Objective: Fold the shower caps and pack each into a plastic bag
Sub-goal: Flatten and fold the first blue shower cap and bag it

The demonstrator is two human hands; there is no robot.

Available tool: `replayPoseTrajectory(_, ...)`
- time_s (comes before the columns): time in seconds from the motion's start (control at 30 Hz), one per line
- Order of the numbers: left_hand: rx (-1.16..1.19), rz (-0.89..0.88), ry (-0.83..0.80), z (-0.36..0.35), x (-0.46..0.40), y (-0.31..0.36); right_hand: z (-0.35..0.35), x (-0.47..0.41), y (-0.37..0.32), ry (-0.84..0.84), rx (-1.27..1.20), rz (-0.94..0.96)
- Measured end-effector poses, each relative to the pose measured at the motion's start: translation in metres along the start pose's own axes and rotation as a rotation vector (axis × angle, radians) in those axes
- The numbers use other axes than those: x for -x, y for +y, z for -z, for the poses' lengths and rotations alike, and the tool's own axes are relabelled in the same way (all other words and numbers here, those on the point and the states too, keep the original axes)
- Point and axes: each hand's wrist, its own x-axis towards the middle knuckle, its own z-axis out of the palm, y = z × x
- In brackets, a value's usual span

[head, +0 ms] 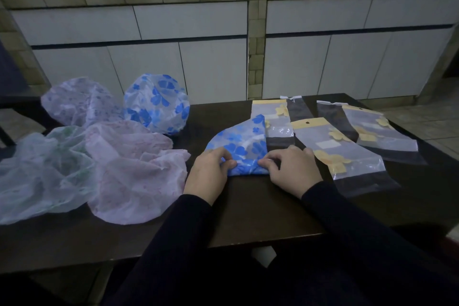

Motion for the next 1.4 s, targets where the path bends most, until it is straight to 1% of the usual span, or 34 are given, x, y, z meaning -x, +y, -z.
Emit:
replayPoseTrajectory(0.13, -0.003, -0.012, 0.017, -0.002, -0.003, -0.001, 0.001, 0.000, -0.001, -0.014, -0.020, -0.012)
replayPoseTrajectory(0.23, -0.043, -0.052, 0.024, -0.004, -0.003, -0.002, 0.003, 0.002, -0.001, 0.015, 0.070, 0.030)
replayPoseTrajectory(0.3, -0.103, -0.154, 0.101, -0.007, -0.001, -0.005, 0.006, 0.003, 0.000, 0.057, 0.057, 0.059)
replayPoseTrajectory(0.33, -0.127, -0.232, 0.159, -0.008, 0.000, -0.006, 0.008, 0.005, -0.001, 0.088, 0.013, 0.094)
replayPoseTrajectory(0.37, -0.151, -0.303, 0.182, -0.009, 0.000, -0.006, 0.009, 0.005, -0.001, 0.105, -0.026, 0.156)
replayPoseTrajectory(0.4, -0.172, -0.356, 0.157, -0.009, 0.000, -0.006, 0.010, 0.006, -0.002, 0.092, -0.047, 0.237)
replayPoseTrajectory(0.43, -0.183, -0.372, 0.097, -0.010, 0.000, -0.005, 0.010, 0.007, -0.003, 0.050, -0.051, 0.312)
replayPoseTrajectory(0.47, -0.179, -0.354, 0.040, -0.010, 0.000, -0.004, 0.010, 0.007, -0.004, 0.001, -0.054, 0.362)
replayPoseTrajectory(0.5, -0.161, -0.309, 0.006, -0.009, 0.000, -0.004, 0.010, 0.007, -0.005, -0.045, -0.066, 0.371)
replayPoseTrajectory(0.57, -0.092, -0.258, 0.025, -0.008, 0.002, -0.004, 0.012, 0.006, -0.004, -0.106, -0.123, 0.320)
replayPoseTrajectory(0.6, -0.069, -0.263, 0.048, -0.008, 0.004, -0.005, 0.012, 0.005, -0.002, -0.116, -0.151, 0.299)
replayPoseTrajectory(0.67, -0.075, -0.278, 0.067, -0.006, 0.007, -0.007, 0.012, 0.005, 0.001, -0.130, -0.174, 0.293)
replayPoseTrajectory(0.77, -0.094, -0.252, 0.049, -0.003, 0.006, -0.012, 0.011, 0.004, 0.003, -0.170, -0.159, 0.295)
replayPoseTrajectory(0.9, -0.095, -0.223, 0.020, -0.002, 0.005, -0.011, 0.010, 0.000, 0.006, -0.148, -0.160, 0.299)
replayPoseTrajectory(1.13, -0.049, -0.254, 0.006, 0.001, 0.009, -0.014, 0.009, 0.004, 0.010, -0.082, -0.148, 0.362)
replayPoseTrajectory(1.3, -0.053, -0.233, 0.029, 0.003, 0.009, -0.010, 0.010, 0.003, 0.011, -0.042, -0.133, 0.339)
replayPoseTrajectory(1.4, -0.060, -0.207, 0.033, 0.003, 0.007, -0.010, 0.009, 0.002, 0.011, -0.031, -0.057, 0.322)
